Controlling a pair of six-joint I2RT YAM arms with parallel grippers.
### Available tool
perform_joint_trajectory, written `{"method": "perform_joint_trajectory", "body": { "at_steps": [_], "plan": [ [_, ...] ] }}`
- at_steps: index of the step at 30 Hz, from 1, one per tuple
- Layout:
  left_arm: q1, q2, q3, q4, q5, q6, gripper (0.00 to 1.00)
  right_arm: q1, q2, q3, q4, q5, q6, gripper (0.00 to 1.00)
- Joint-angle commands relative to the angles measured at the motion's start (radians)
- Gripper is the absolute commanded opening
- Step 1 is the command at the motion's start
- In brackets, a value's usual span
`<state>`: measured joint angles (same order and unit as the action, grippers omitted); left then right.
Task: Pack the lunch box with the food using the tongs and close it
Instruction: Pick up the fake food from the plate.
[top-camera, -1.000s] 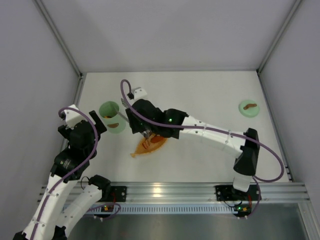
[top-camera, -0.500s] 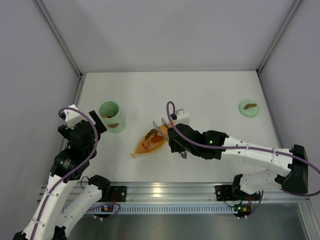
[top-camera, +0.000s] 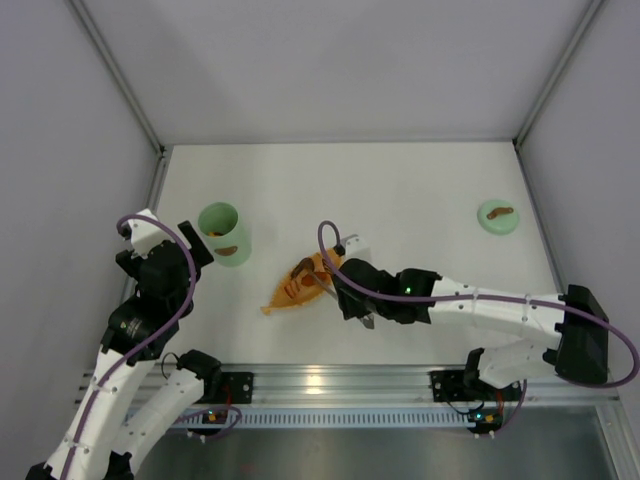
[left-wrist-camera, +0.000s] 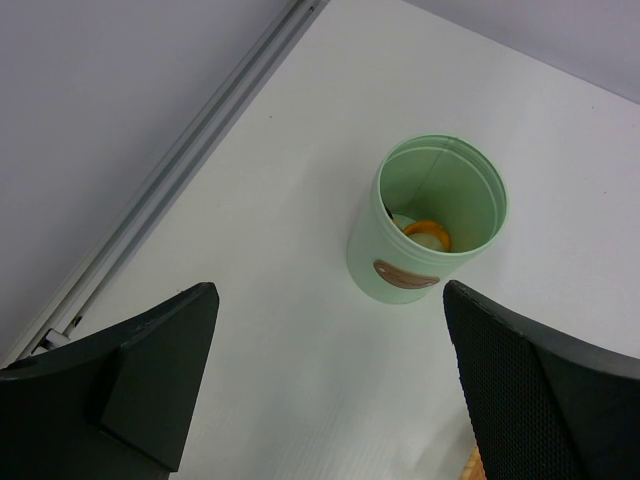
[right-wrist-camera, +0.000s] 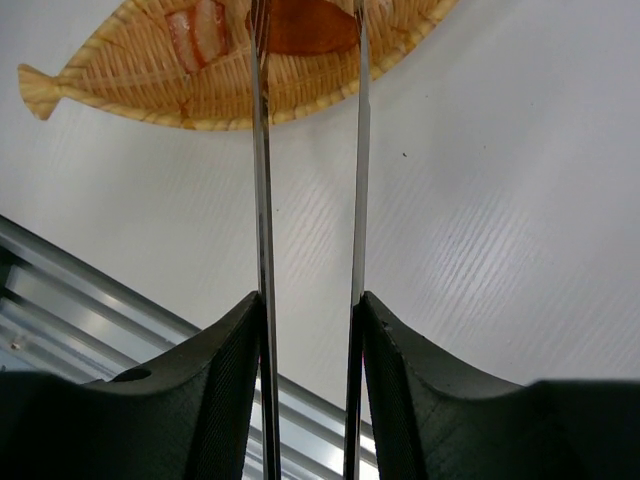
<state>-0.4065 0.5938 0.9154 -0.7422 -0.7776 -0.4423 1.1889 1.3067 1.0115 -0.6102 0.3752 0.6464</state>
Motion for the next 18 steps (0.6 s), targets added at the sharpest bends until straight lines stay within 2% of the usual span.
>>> {"method": "perform_joint_trajectory", "body": {
  "at_steps": [1, 11, 18],
  "plan": [
    [0.001, 0.006, -0.006, 0.012, -0.012, 0.013, 0.99, 0.006, -0.004, -0.013, 0.096, -0.044, -0.034, 0.42],
    [0.001, 0.004, -0.006, 0.012, -0.011, 0.011, 0.99, 0.008, 0.003, -0.034, 0.119, -0.058, -0.109, 0.43],
    [0.001, 0.004, -0.007, 0.01, -0.012, 0.011, 0.99, 0.008, 0.04, 0.015, 0.096, -0.058, -0.163, 0.45]
  ]
}}
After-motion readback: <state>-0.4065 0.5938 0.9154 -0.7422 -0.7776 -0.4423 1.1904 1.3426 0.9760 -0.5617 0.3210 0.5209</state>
